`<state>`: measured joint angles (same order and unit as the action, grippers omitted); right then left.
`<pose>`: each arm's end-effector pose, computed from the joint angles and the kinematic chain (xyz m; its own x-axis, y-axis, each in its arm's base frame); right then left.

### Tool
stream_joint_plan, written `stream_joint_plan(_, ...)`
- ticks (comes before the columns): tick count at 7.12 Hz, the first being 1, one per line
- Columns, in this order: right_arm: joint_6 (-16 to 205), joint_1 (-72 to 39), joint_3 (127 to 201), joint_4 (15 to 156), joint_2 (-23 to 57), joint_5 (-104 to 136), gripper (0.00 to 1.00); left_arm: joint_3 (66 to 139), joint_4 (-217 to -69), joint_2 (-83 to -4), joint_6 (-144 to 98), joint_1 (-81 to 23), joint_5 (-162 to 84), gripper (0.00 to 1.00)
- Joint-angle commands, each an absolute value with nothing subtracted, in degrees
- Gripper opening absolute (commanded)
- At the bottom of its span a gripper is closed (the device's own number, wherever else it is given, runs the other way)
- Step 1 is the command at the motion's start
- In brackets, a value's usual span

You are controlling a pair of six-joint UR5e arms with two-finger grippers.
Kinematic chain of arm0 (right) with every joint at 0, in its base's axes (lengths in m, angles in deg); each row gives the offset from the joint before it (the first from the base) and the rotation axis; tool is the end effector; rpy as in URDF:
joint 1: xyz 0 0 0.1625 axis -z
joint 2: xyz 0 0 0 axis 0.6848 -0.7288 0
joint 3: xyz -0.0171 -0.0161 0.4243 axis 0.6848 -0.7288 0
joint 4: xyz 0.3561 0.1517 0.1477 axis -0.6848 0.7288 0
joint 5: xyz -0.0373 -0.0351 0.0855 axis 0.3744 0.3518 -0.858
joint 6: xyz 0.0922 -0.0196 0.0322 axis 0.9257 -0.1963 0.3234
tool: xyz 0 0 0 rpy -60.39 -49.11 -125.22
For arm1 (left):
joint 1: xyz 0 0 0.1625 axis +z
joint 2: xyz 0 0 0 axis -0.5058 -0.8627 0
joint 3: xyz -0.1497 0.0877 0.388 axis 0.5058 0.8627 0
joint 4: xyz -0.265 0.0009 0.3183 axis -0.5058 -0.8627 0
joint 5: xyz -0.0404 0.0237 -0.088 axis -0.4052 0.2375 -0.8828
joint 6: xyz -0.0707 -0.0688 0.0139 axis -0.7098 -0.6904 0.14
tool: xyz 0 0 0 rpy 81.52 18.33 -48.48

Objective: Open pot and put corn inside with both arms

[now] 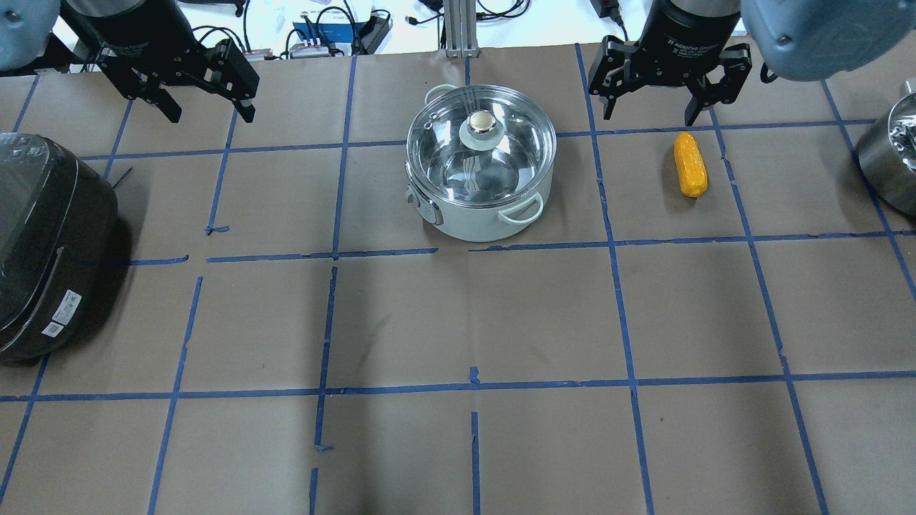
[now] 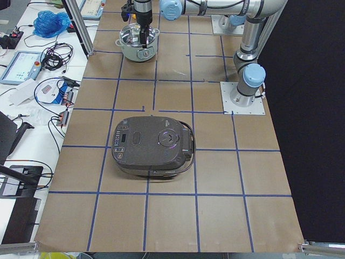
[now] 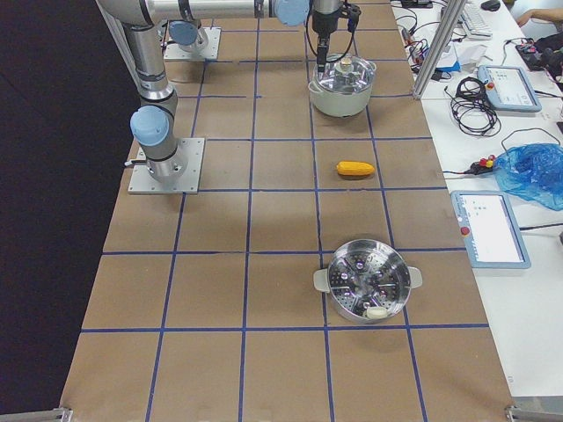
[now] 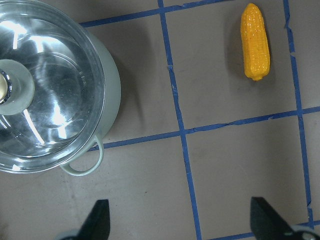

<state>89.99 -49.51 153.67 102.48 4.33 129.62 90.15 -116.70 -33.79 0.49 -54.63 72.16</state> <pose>0.1584 -0.5465 0.4898 -0.9868 0.1617 -0.0027 0.1615 0.9849 -0.0631 -0.0845 -0.5751 0.4965 -0.9976 0.0684 0.0050 0.0682 0.9974 -0.0246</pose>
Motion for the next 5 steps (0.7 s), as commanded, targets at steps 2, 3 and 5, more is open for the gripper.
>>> stream_joint_plan(2,89.93,-49.51,153.58,102.48,4.30,129.63,1.00,90.13,-116.69,-33.85,0.48,-54.79,72.57,1.00)
stream_joint_plan(3,89.93,-49.33,153.58,102.48,4.38,129.63,1.00,90.13,-116.78,-33.85,0.56,-54.87,72.75,1.00)
stream_joint_plan(5,89.41,-46.80,152.53,102.74,5.26,129.80,1.00,90.13,-116.78,-33.76,0.48,-54.96,72.31,1.00)
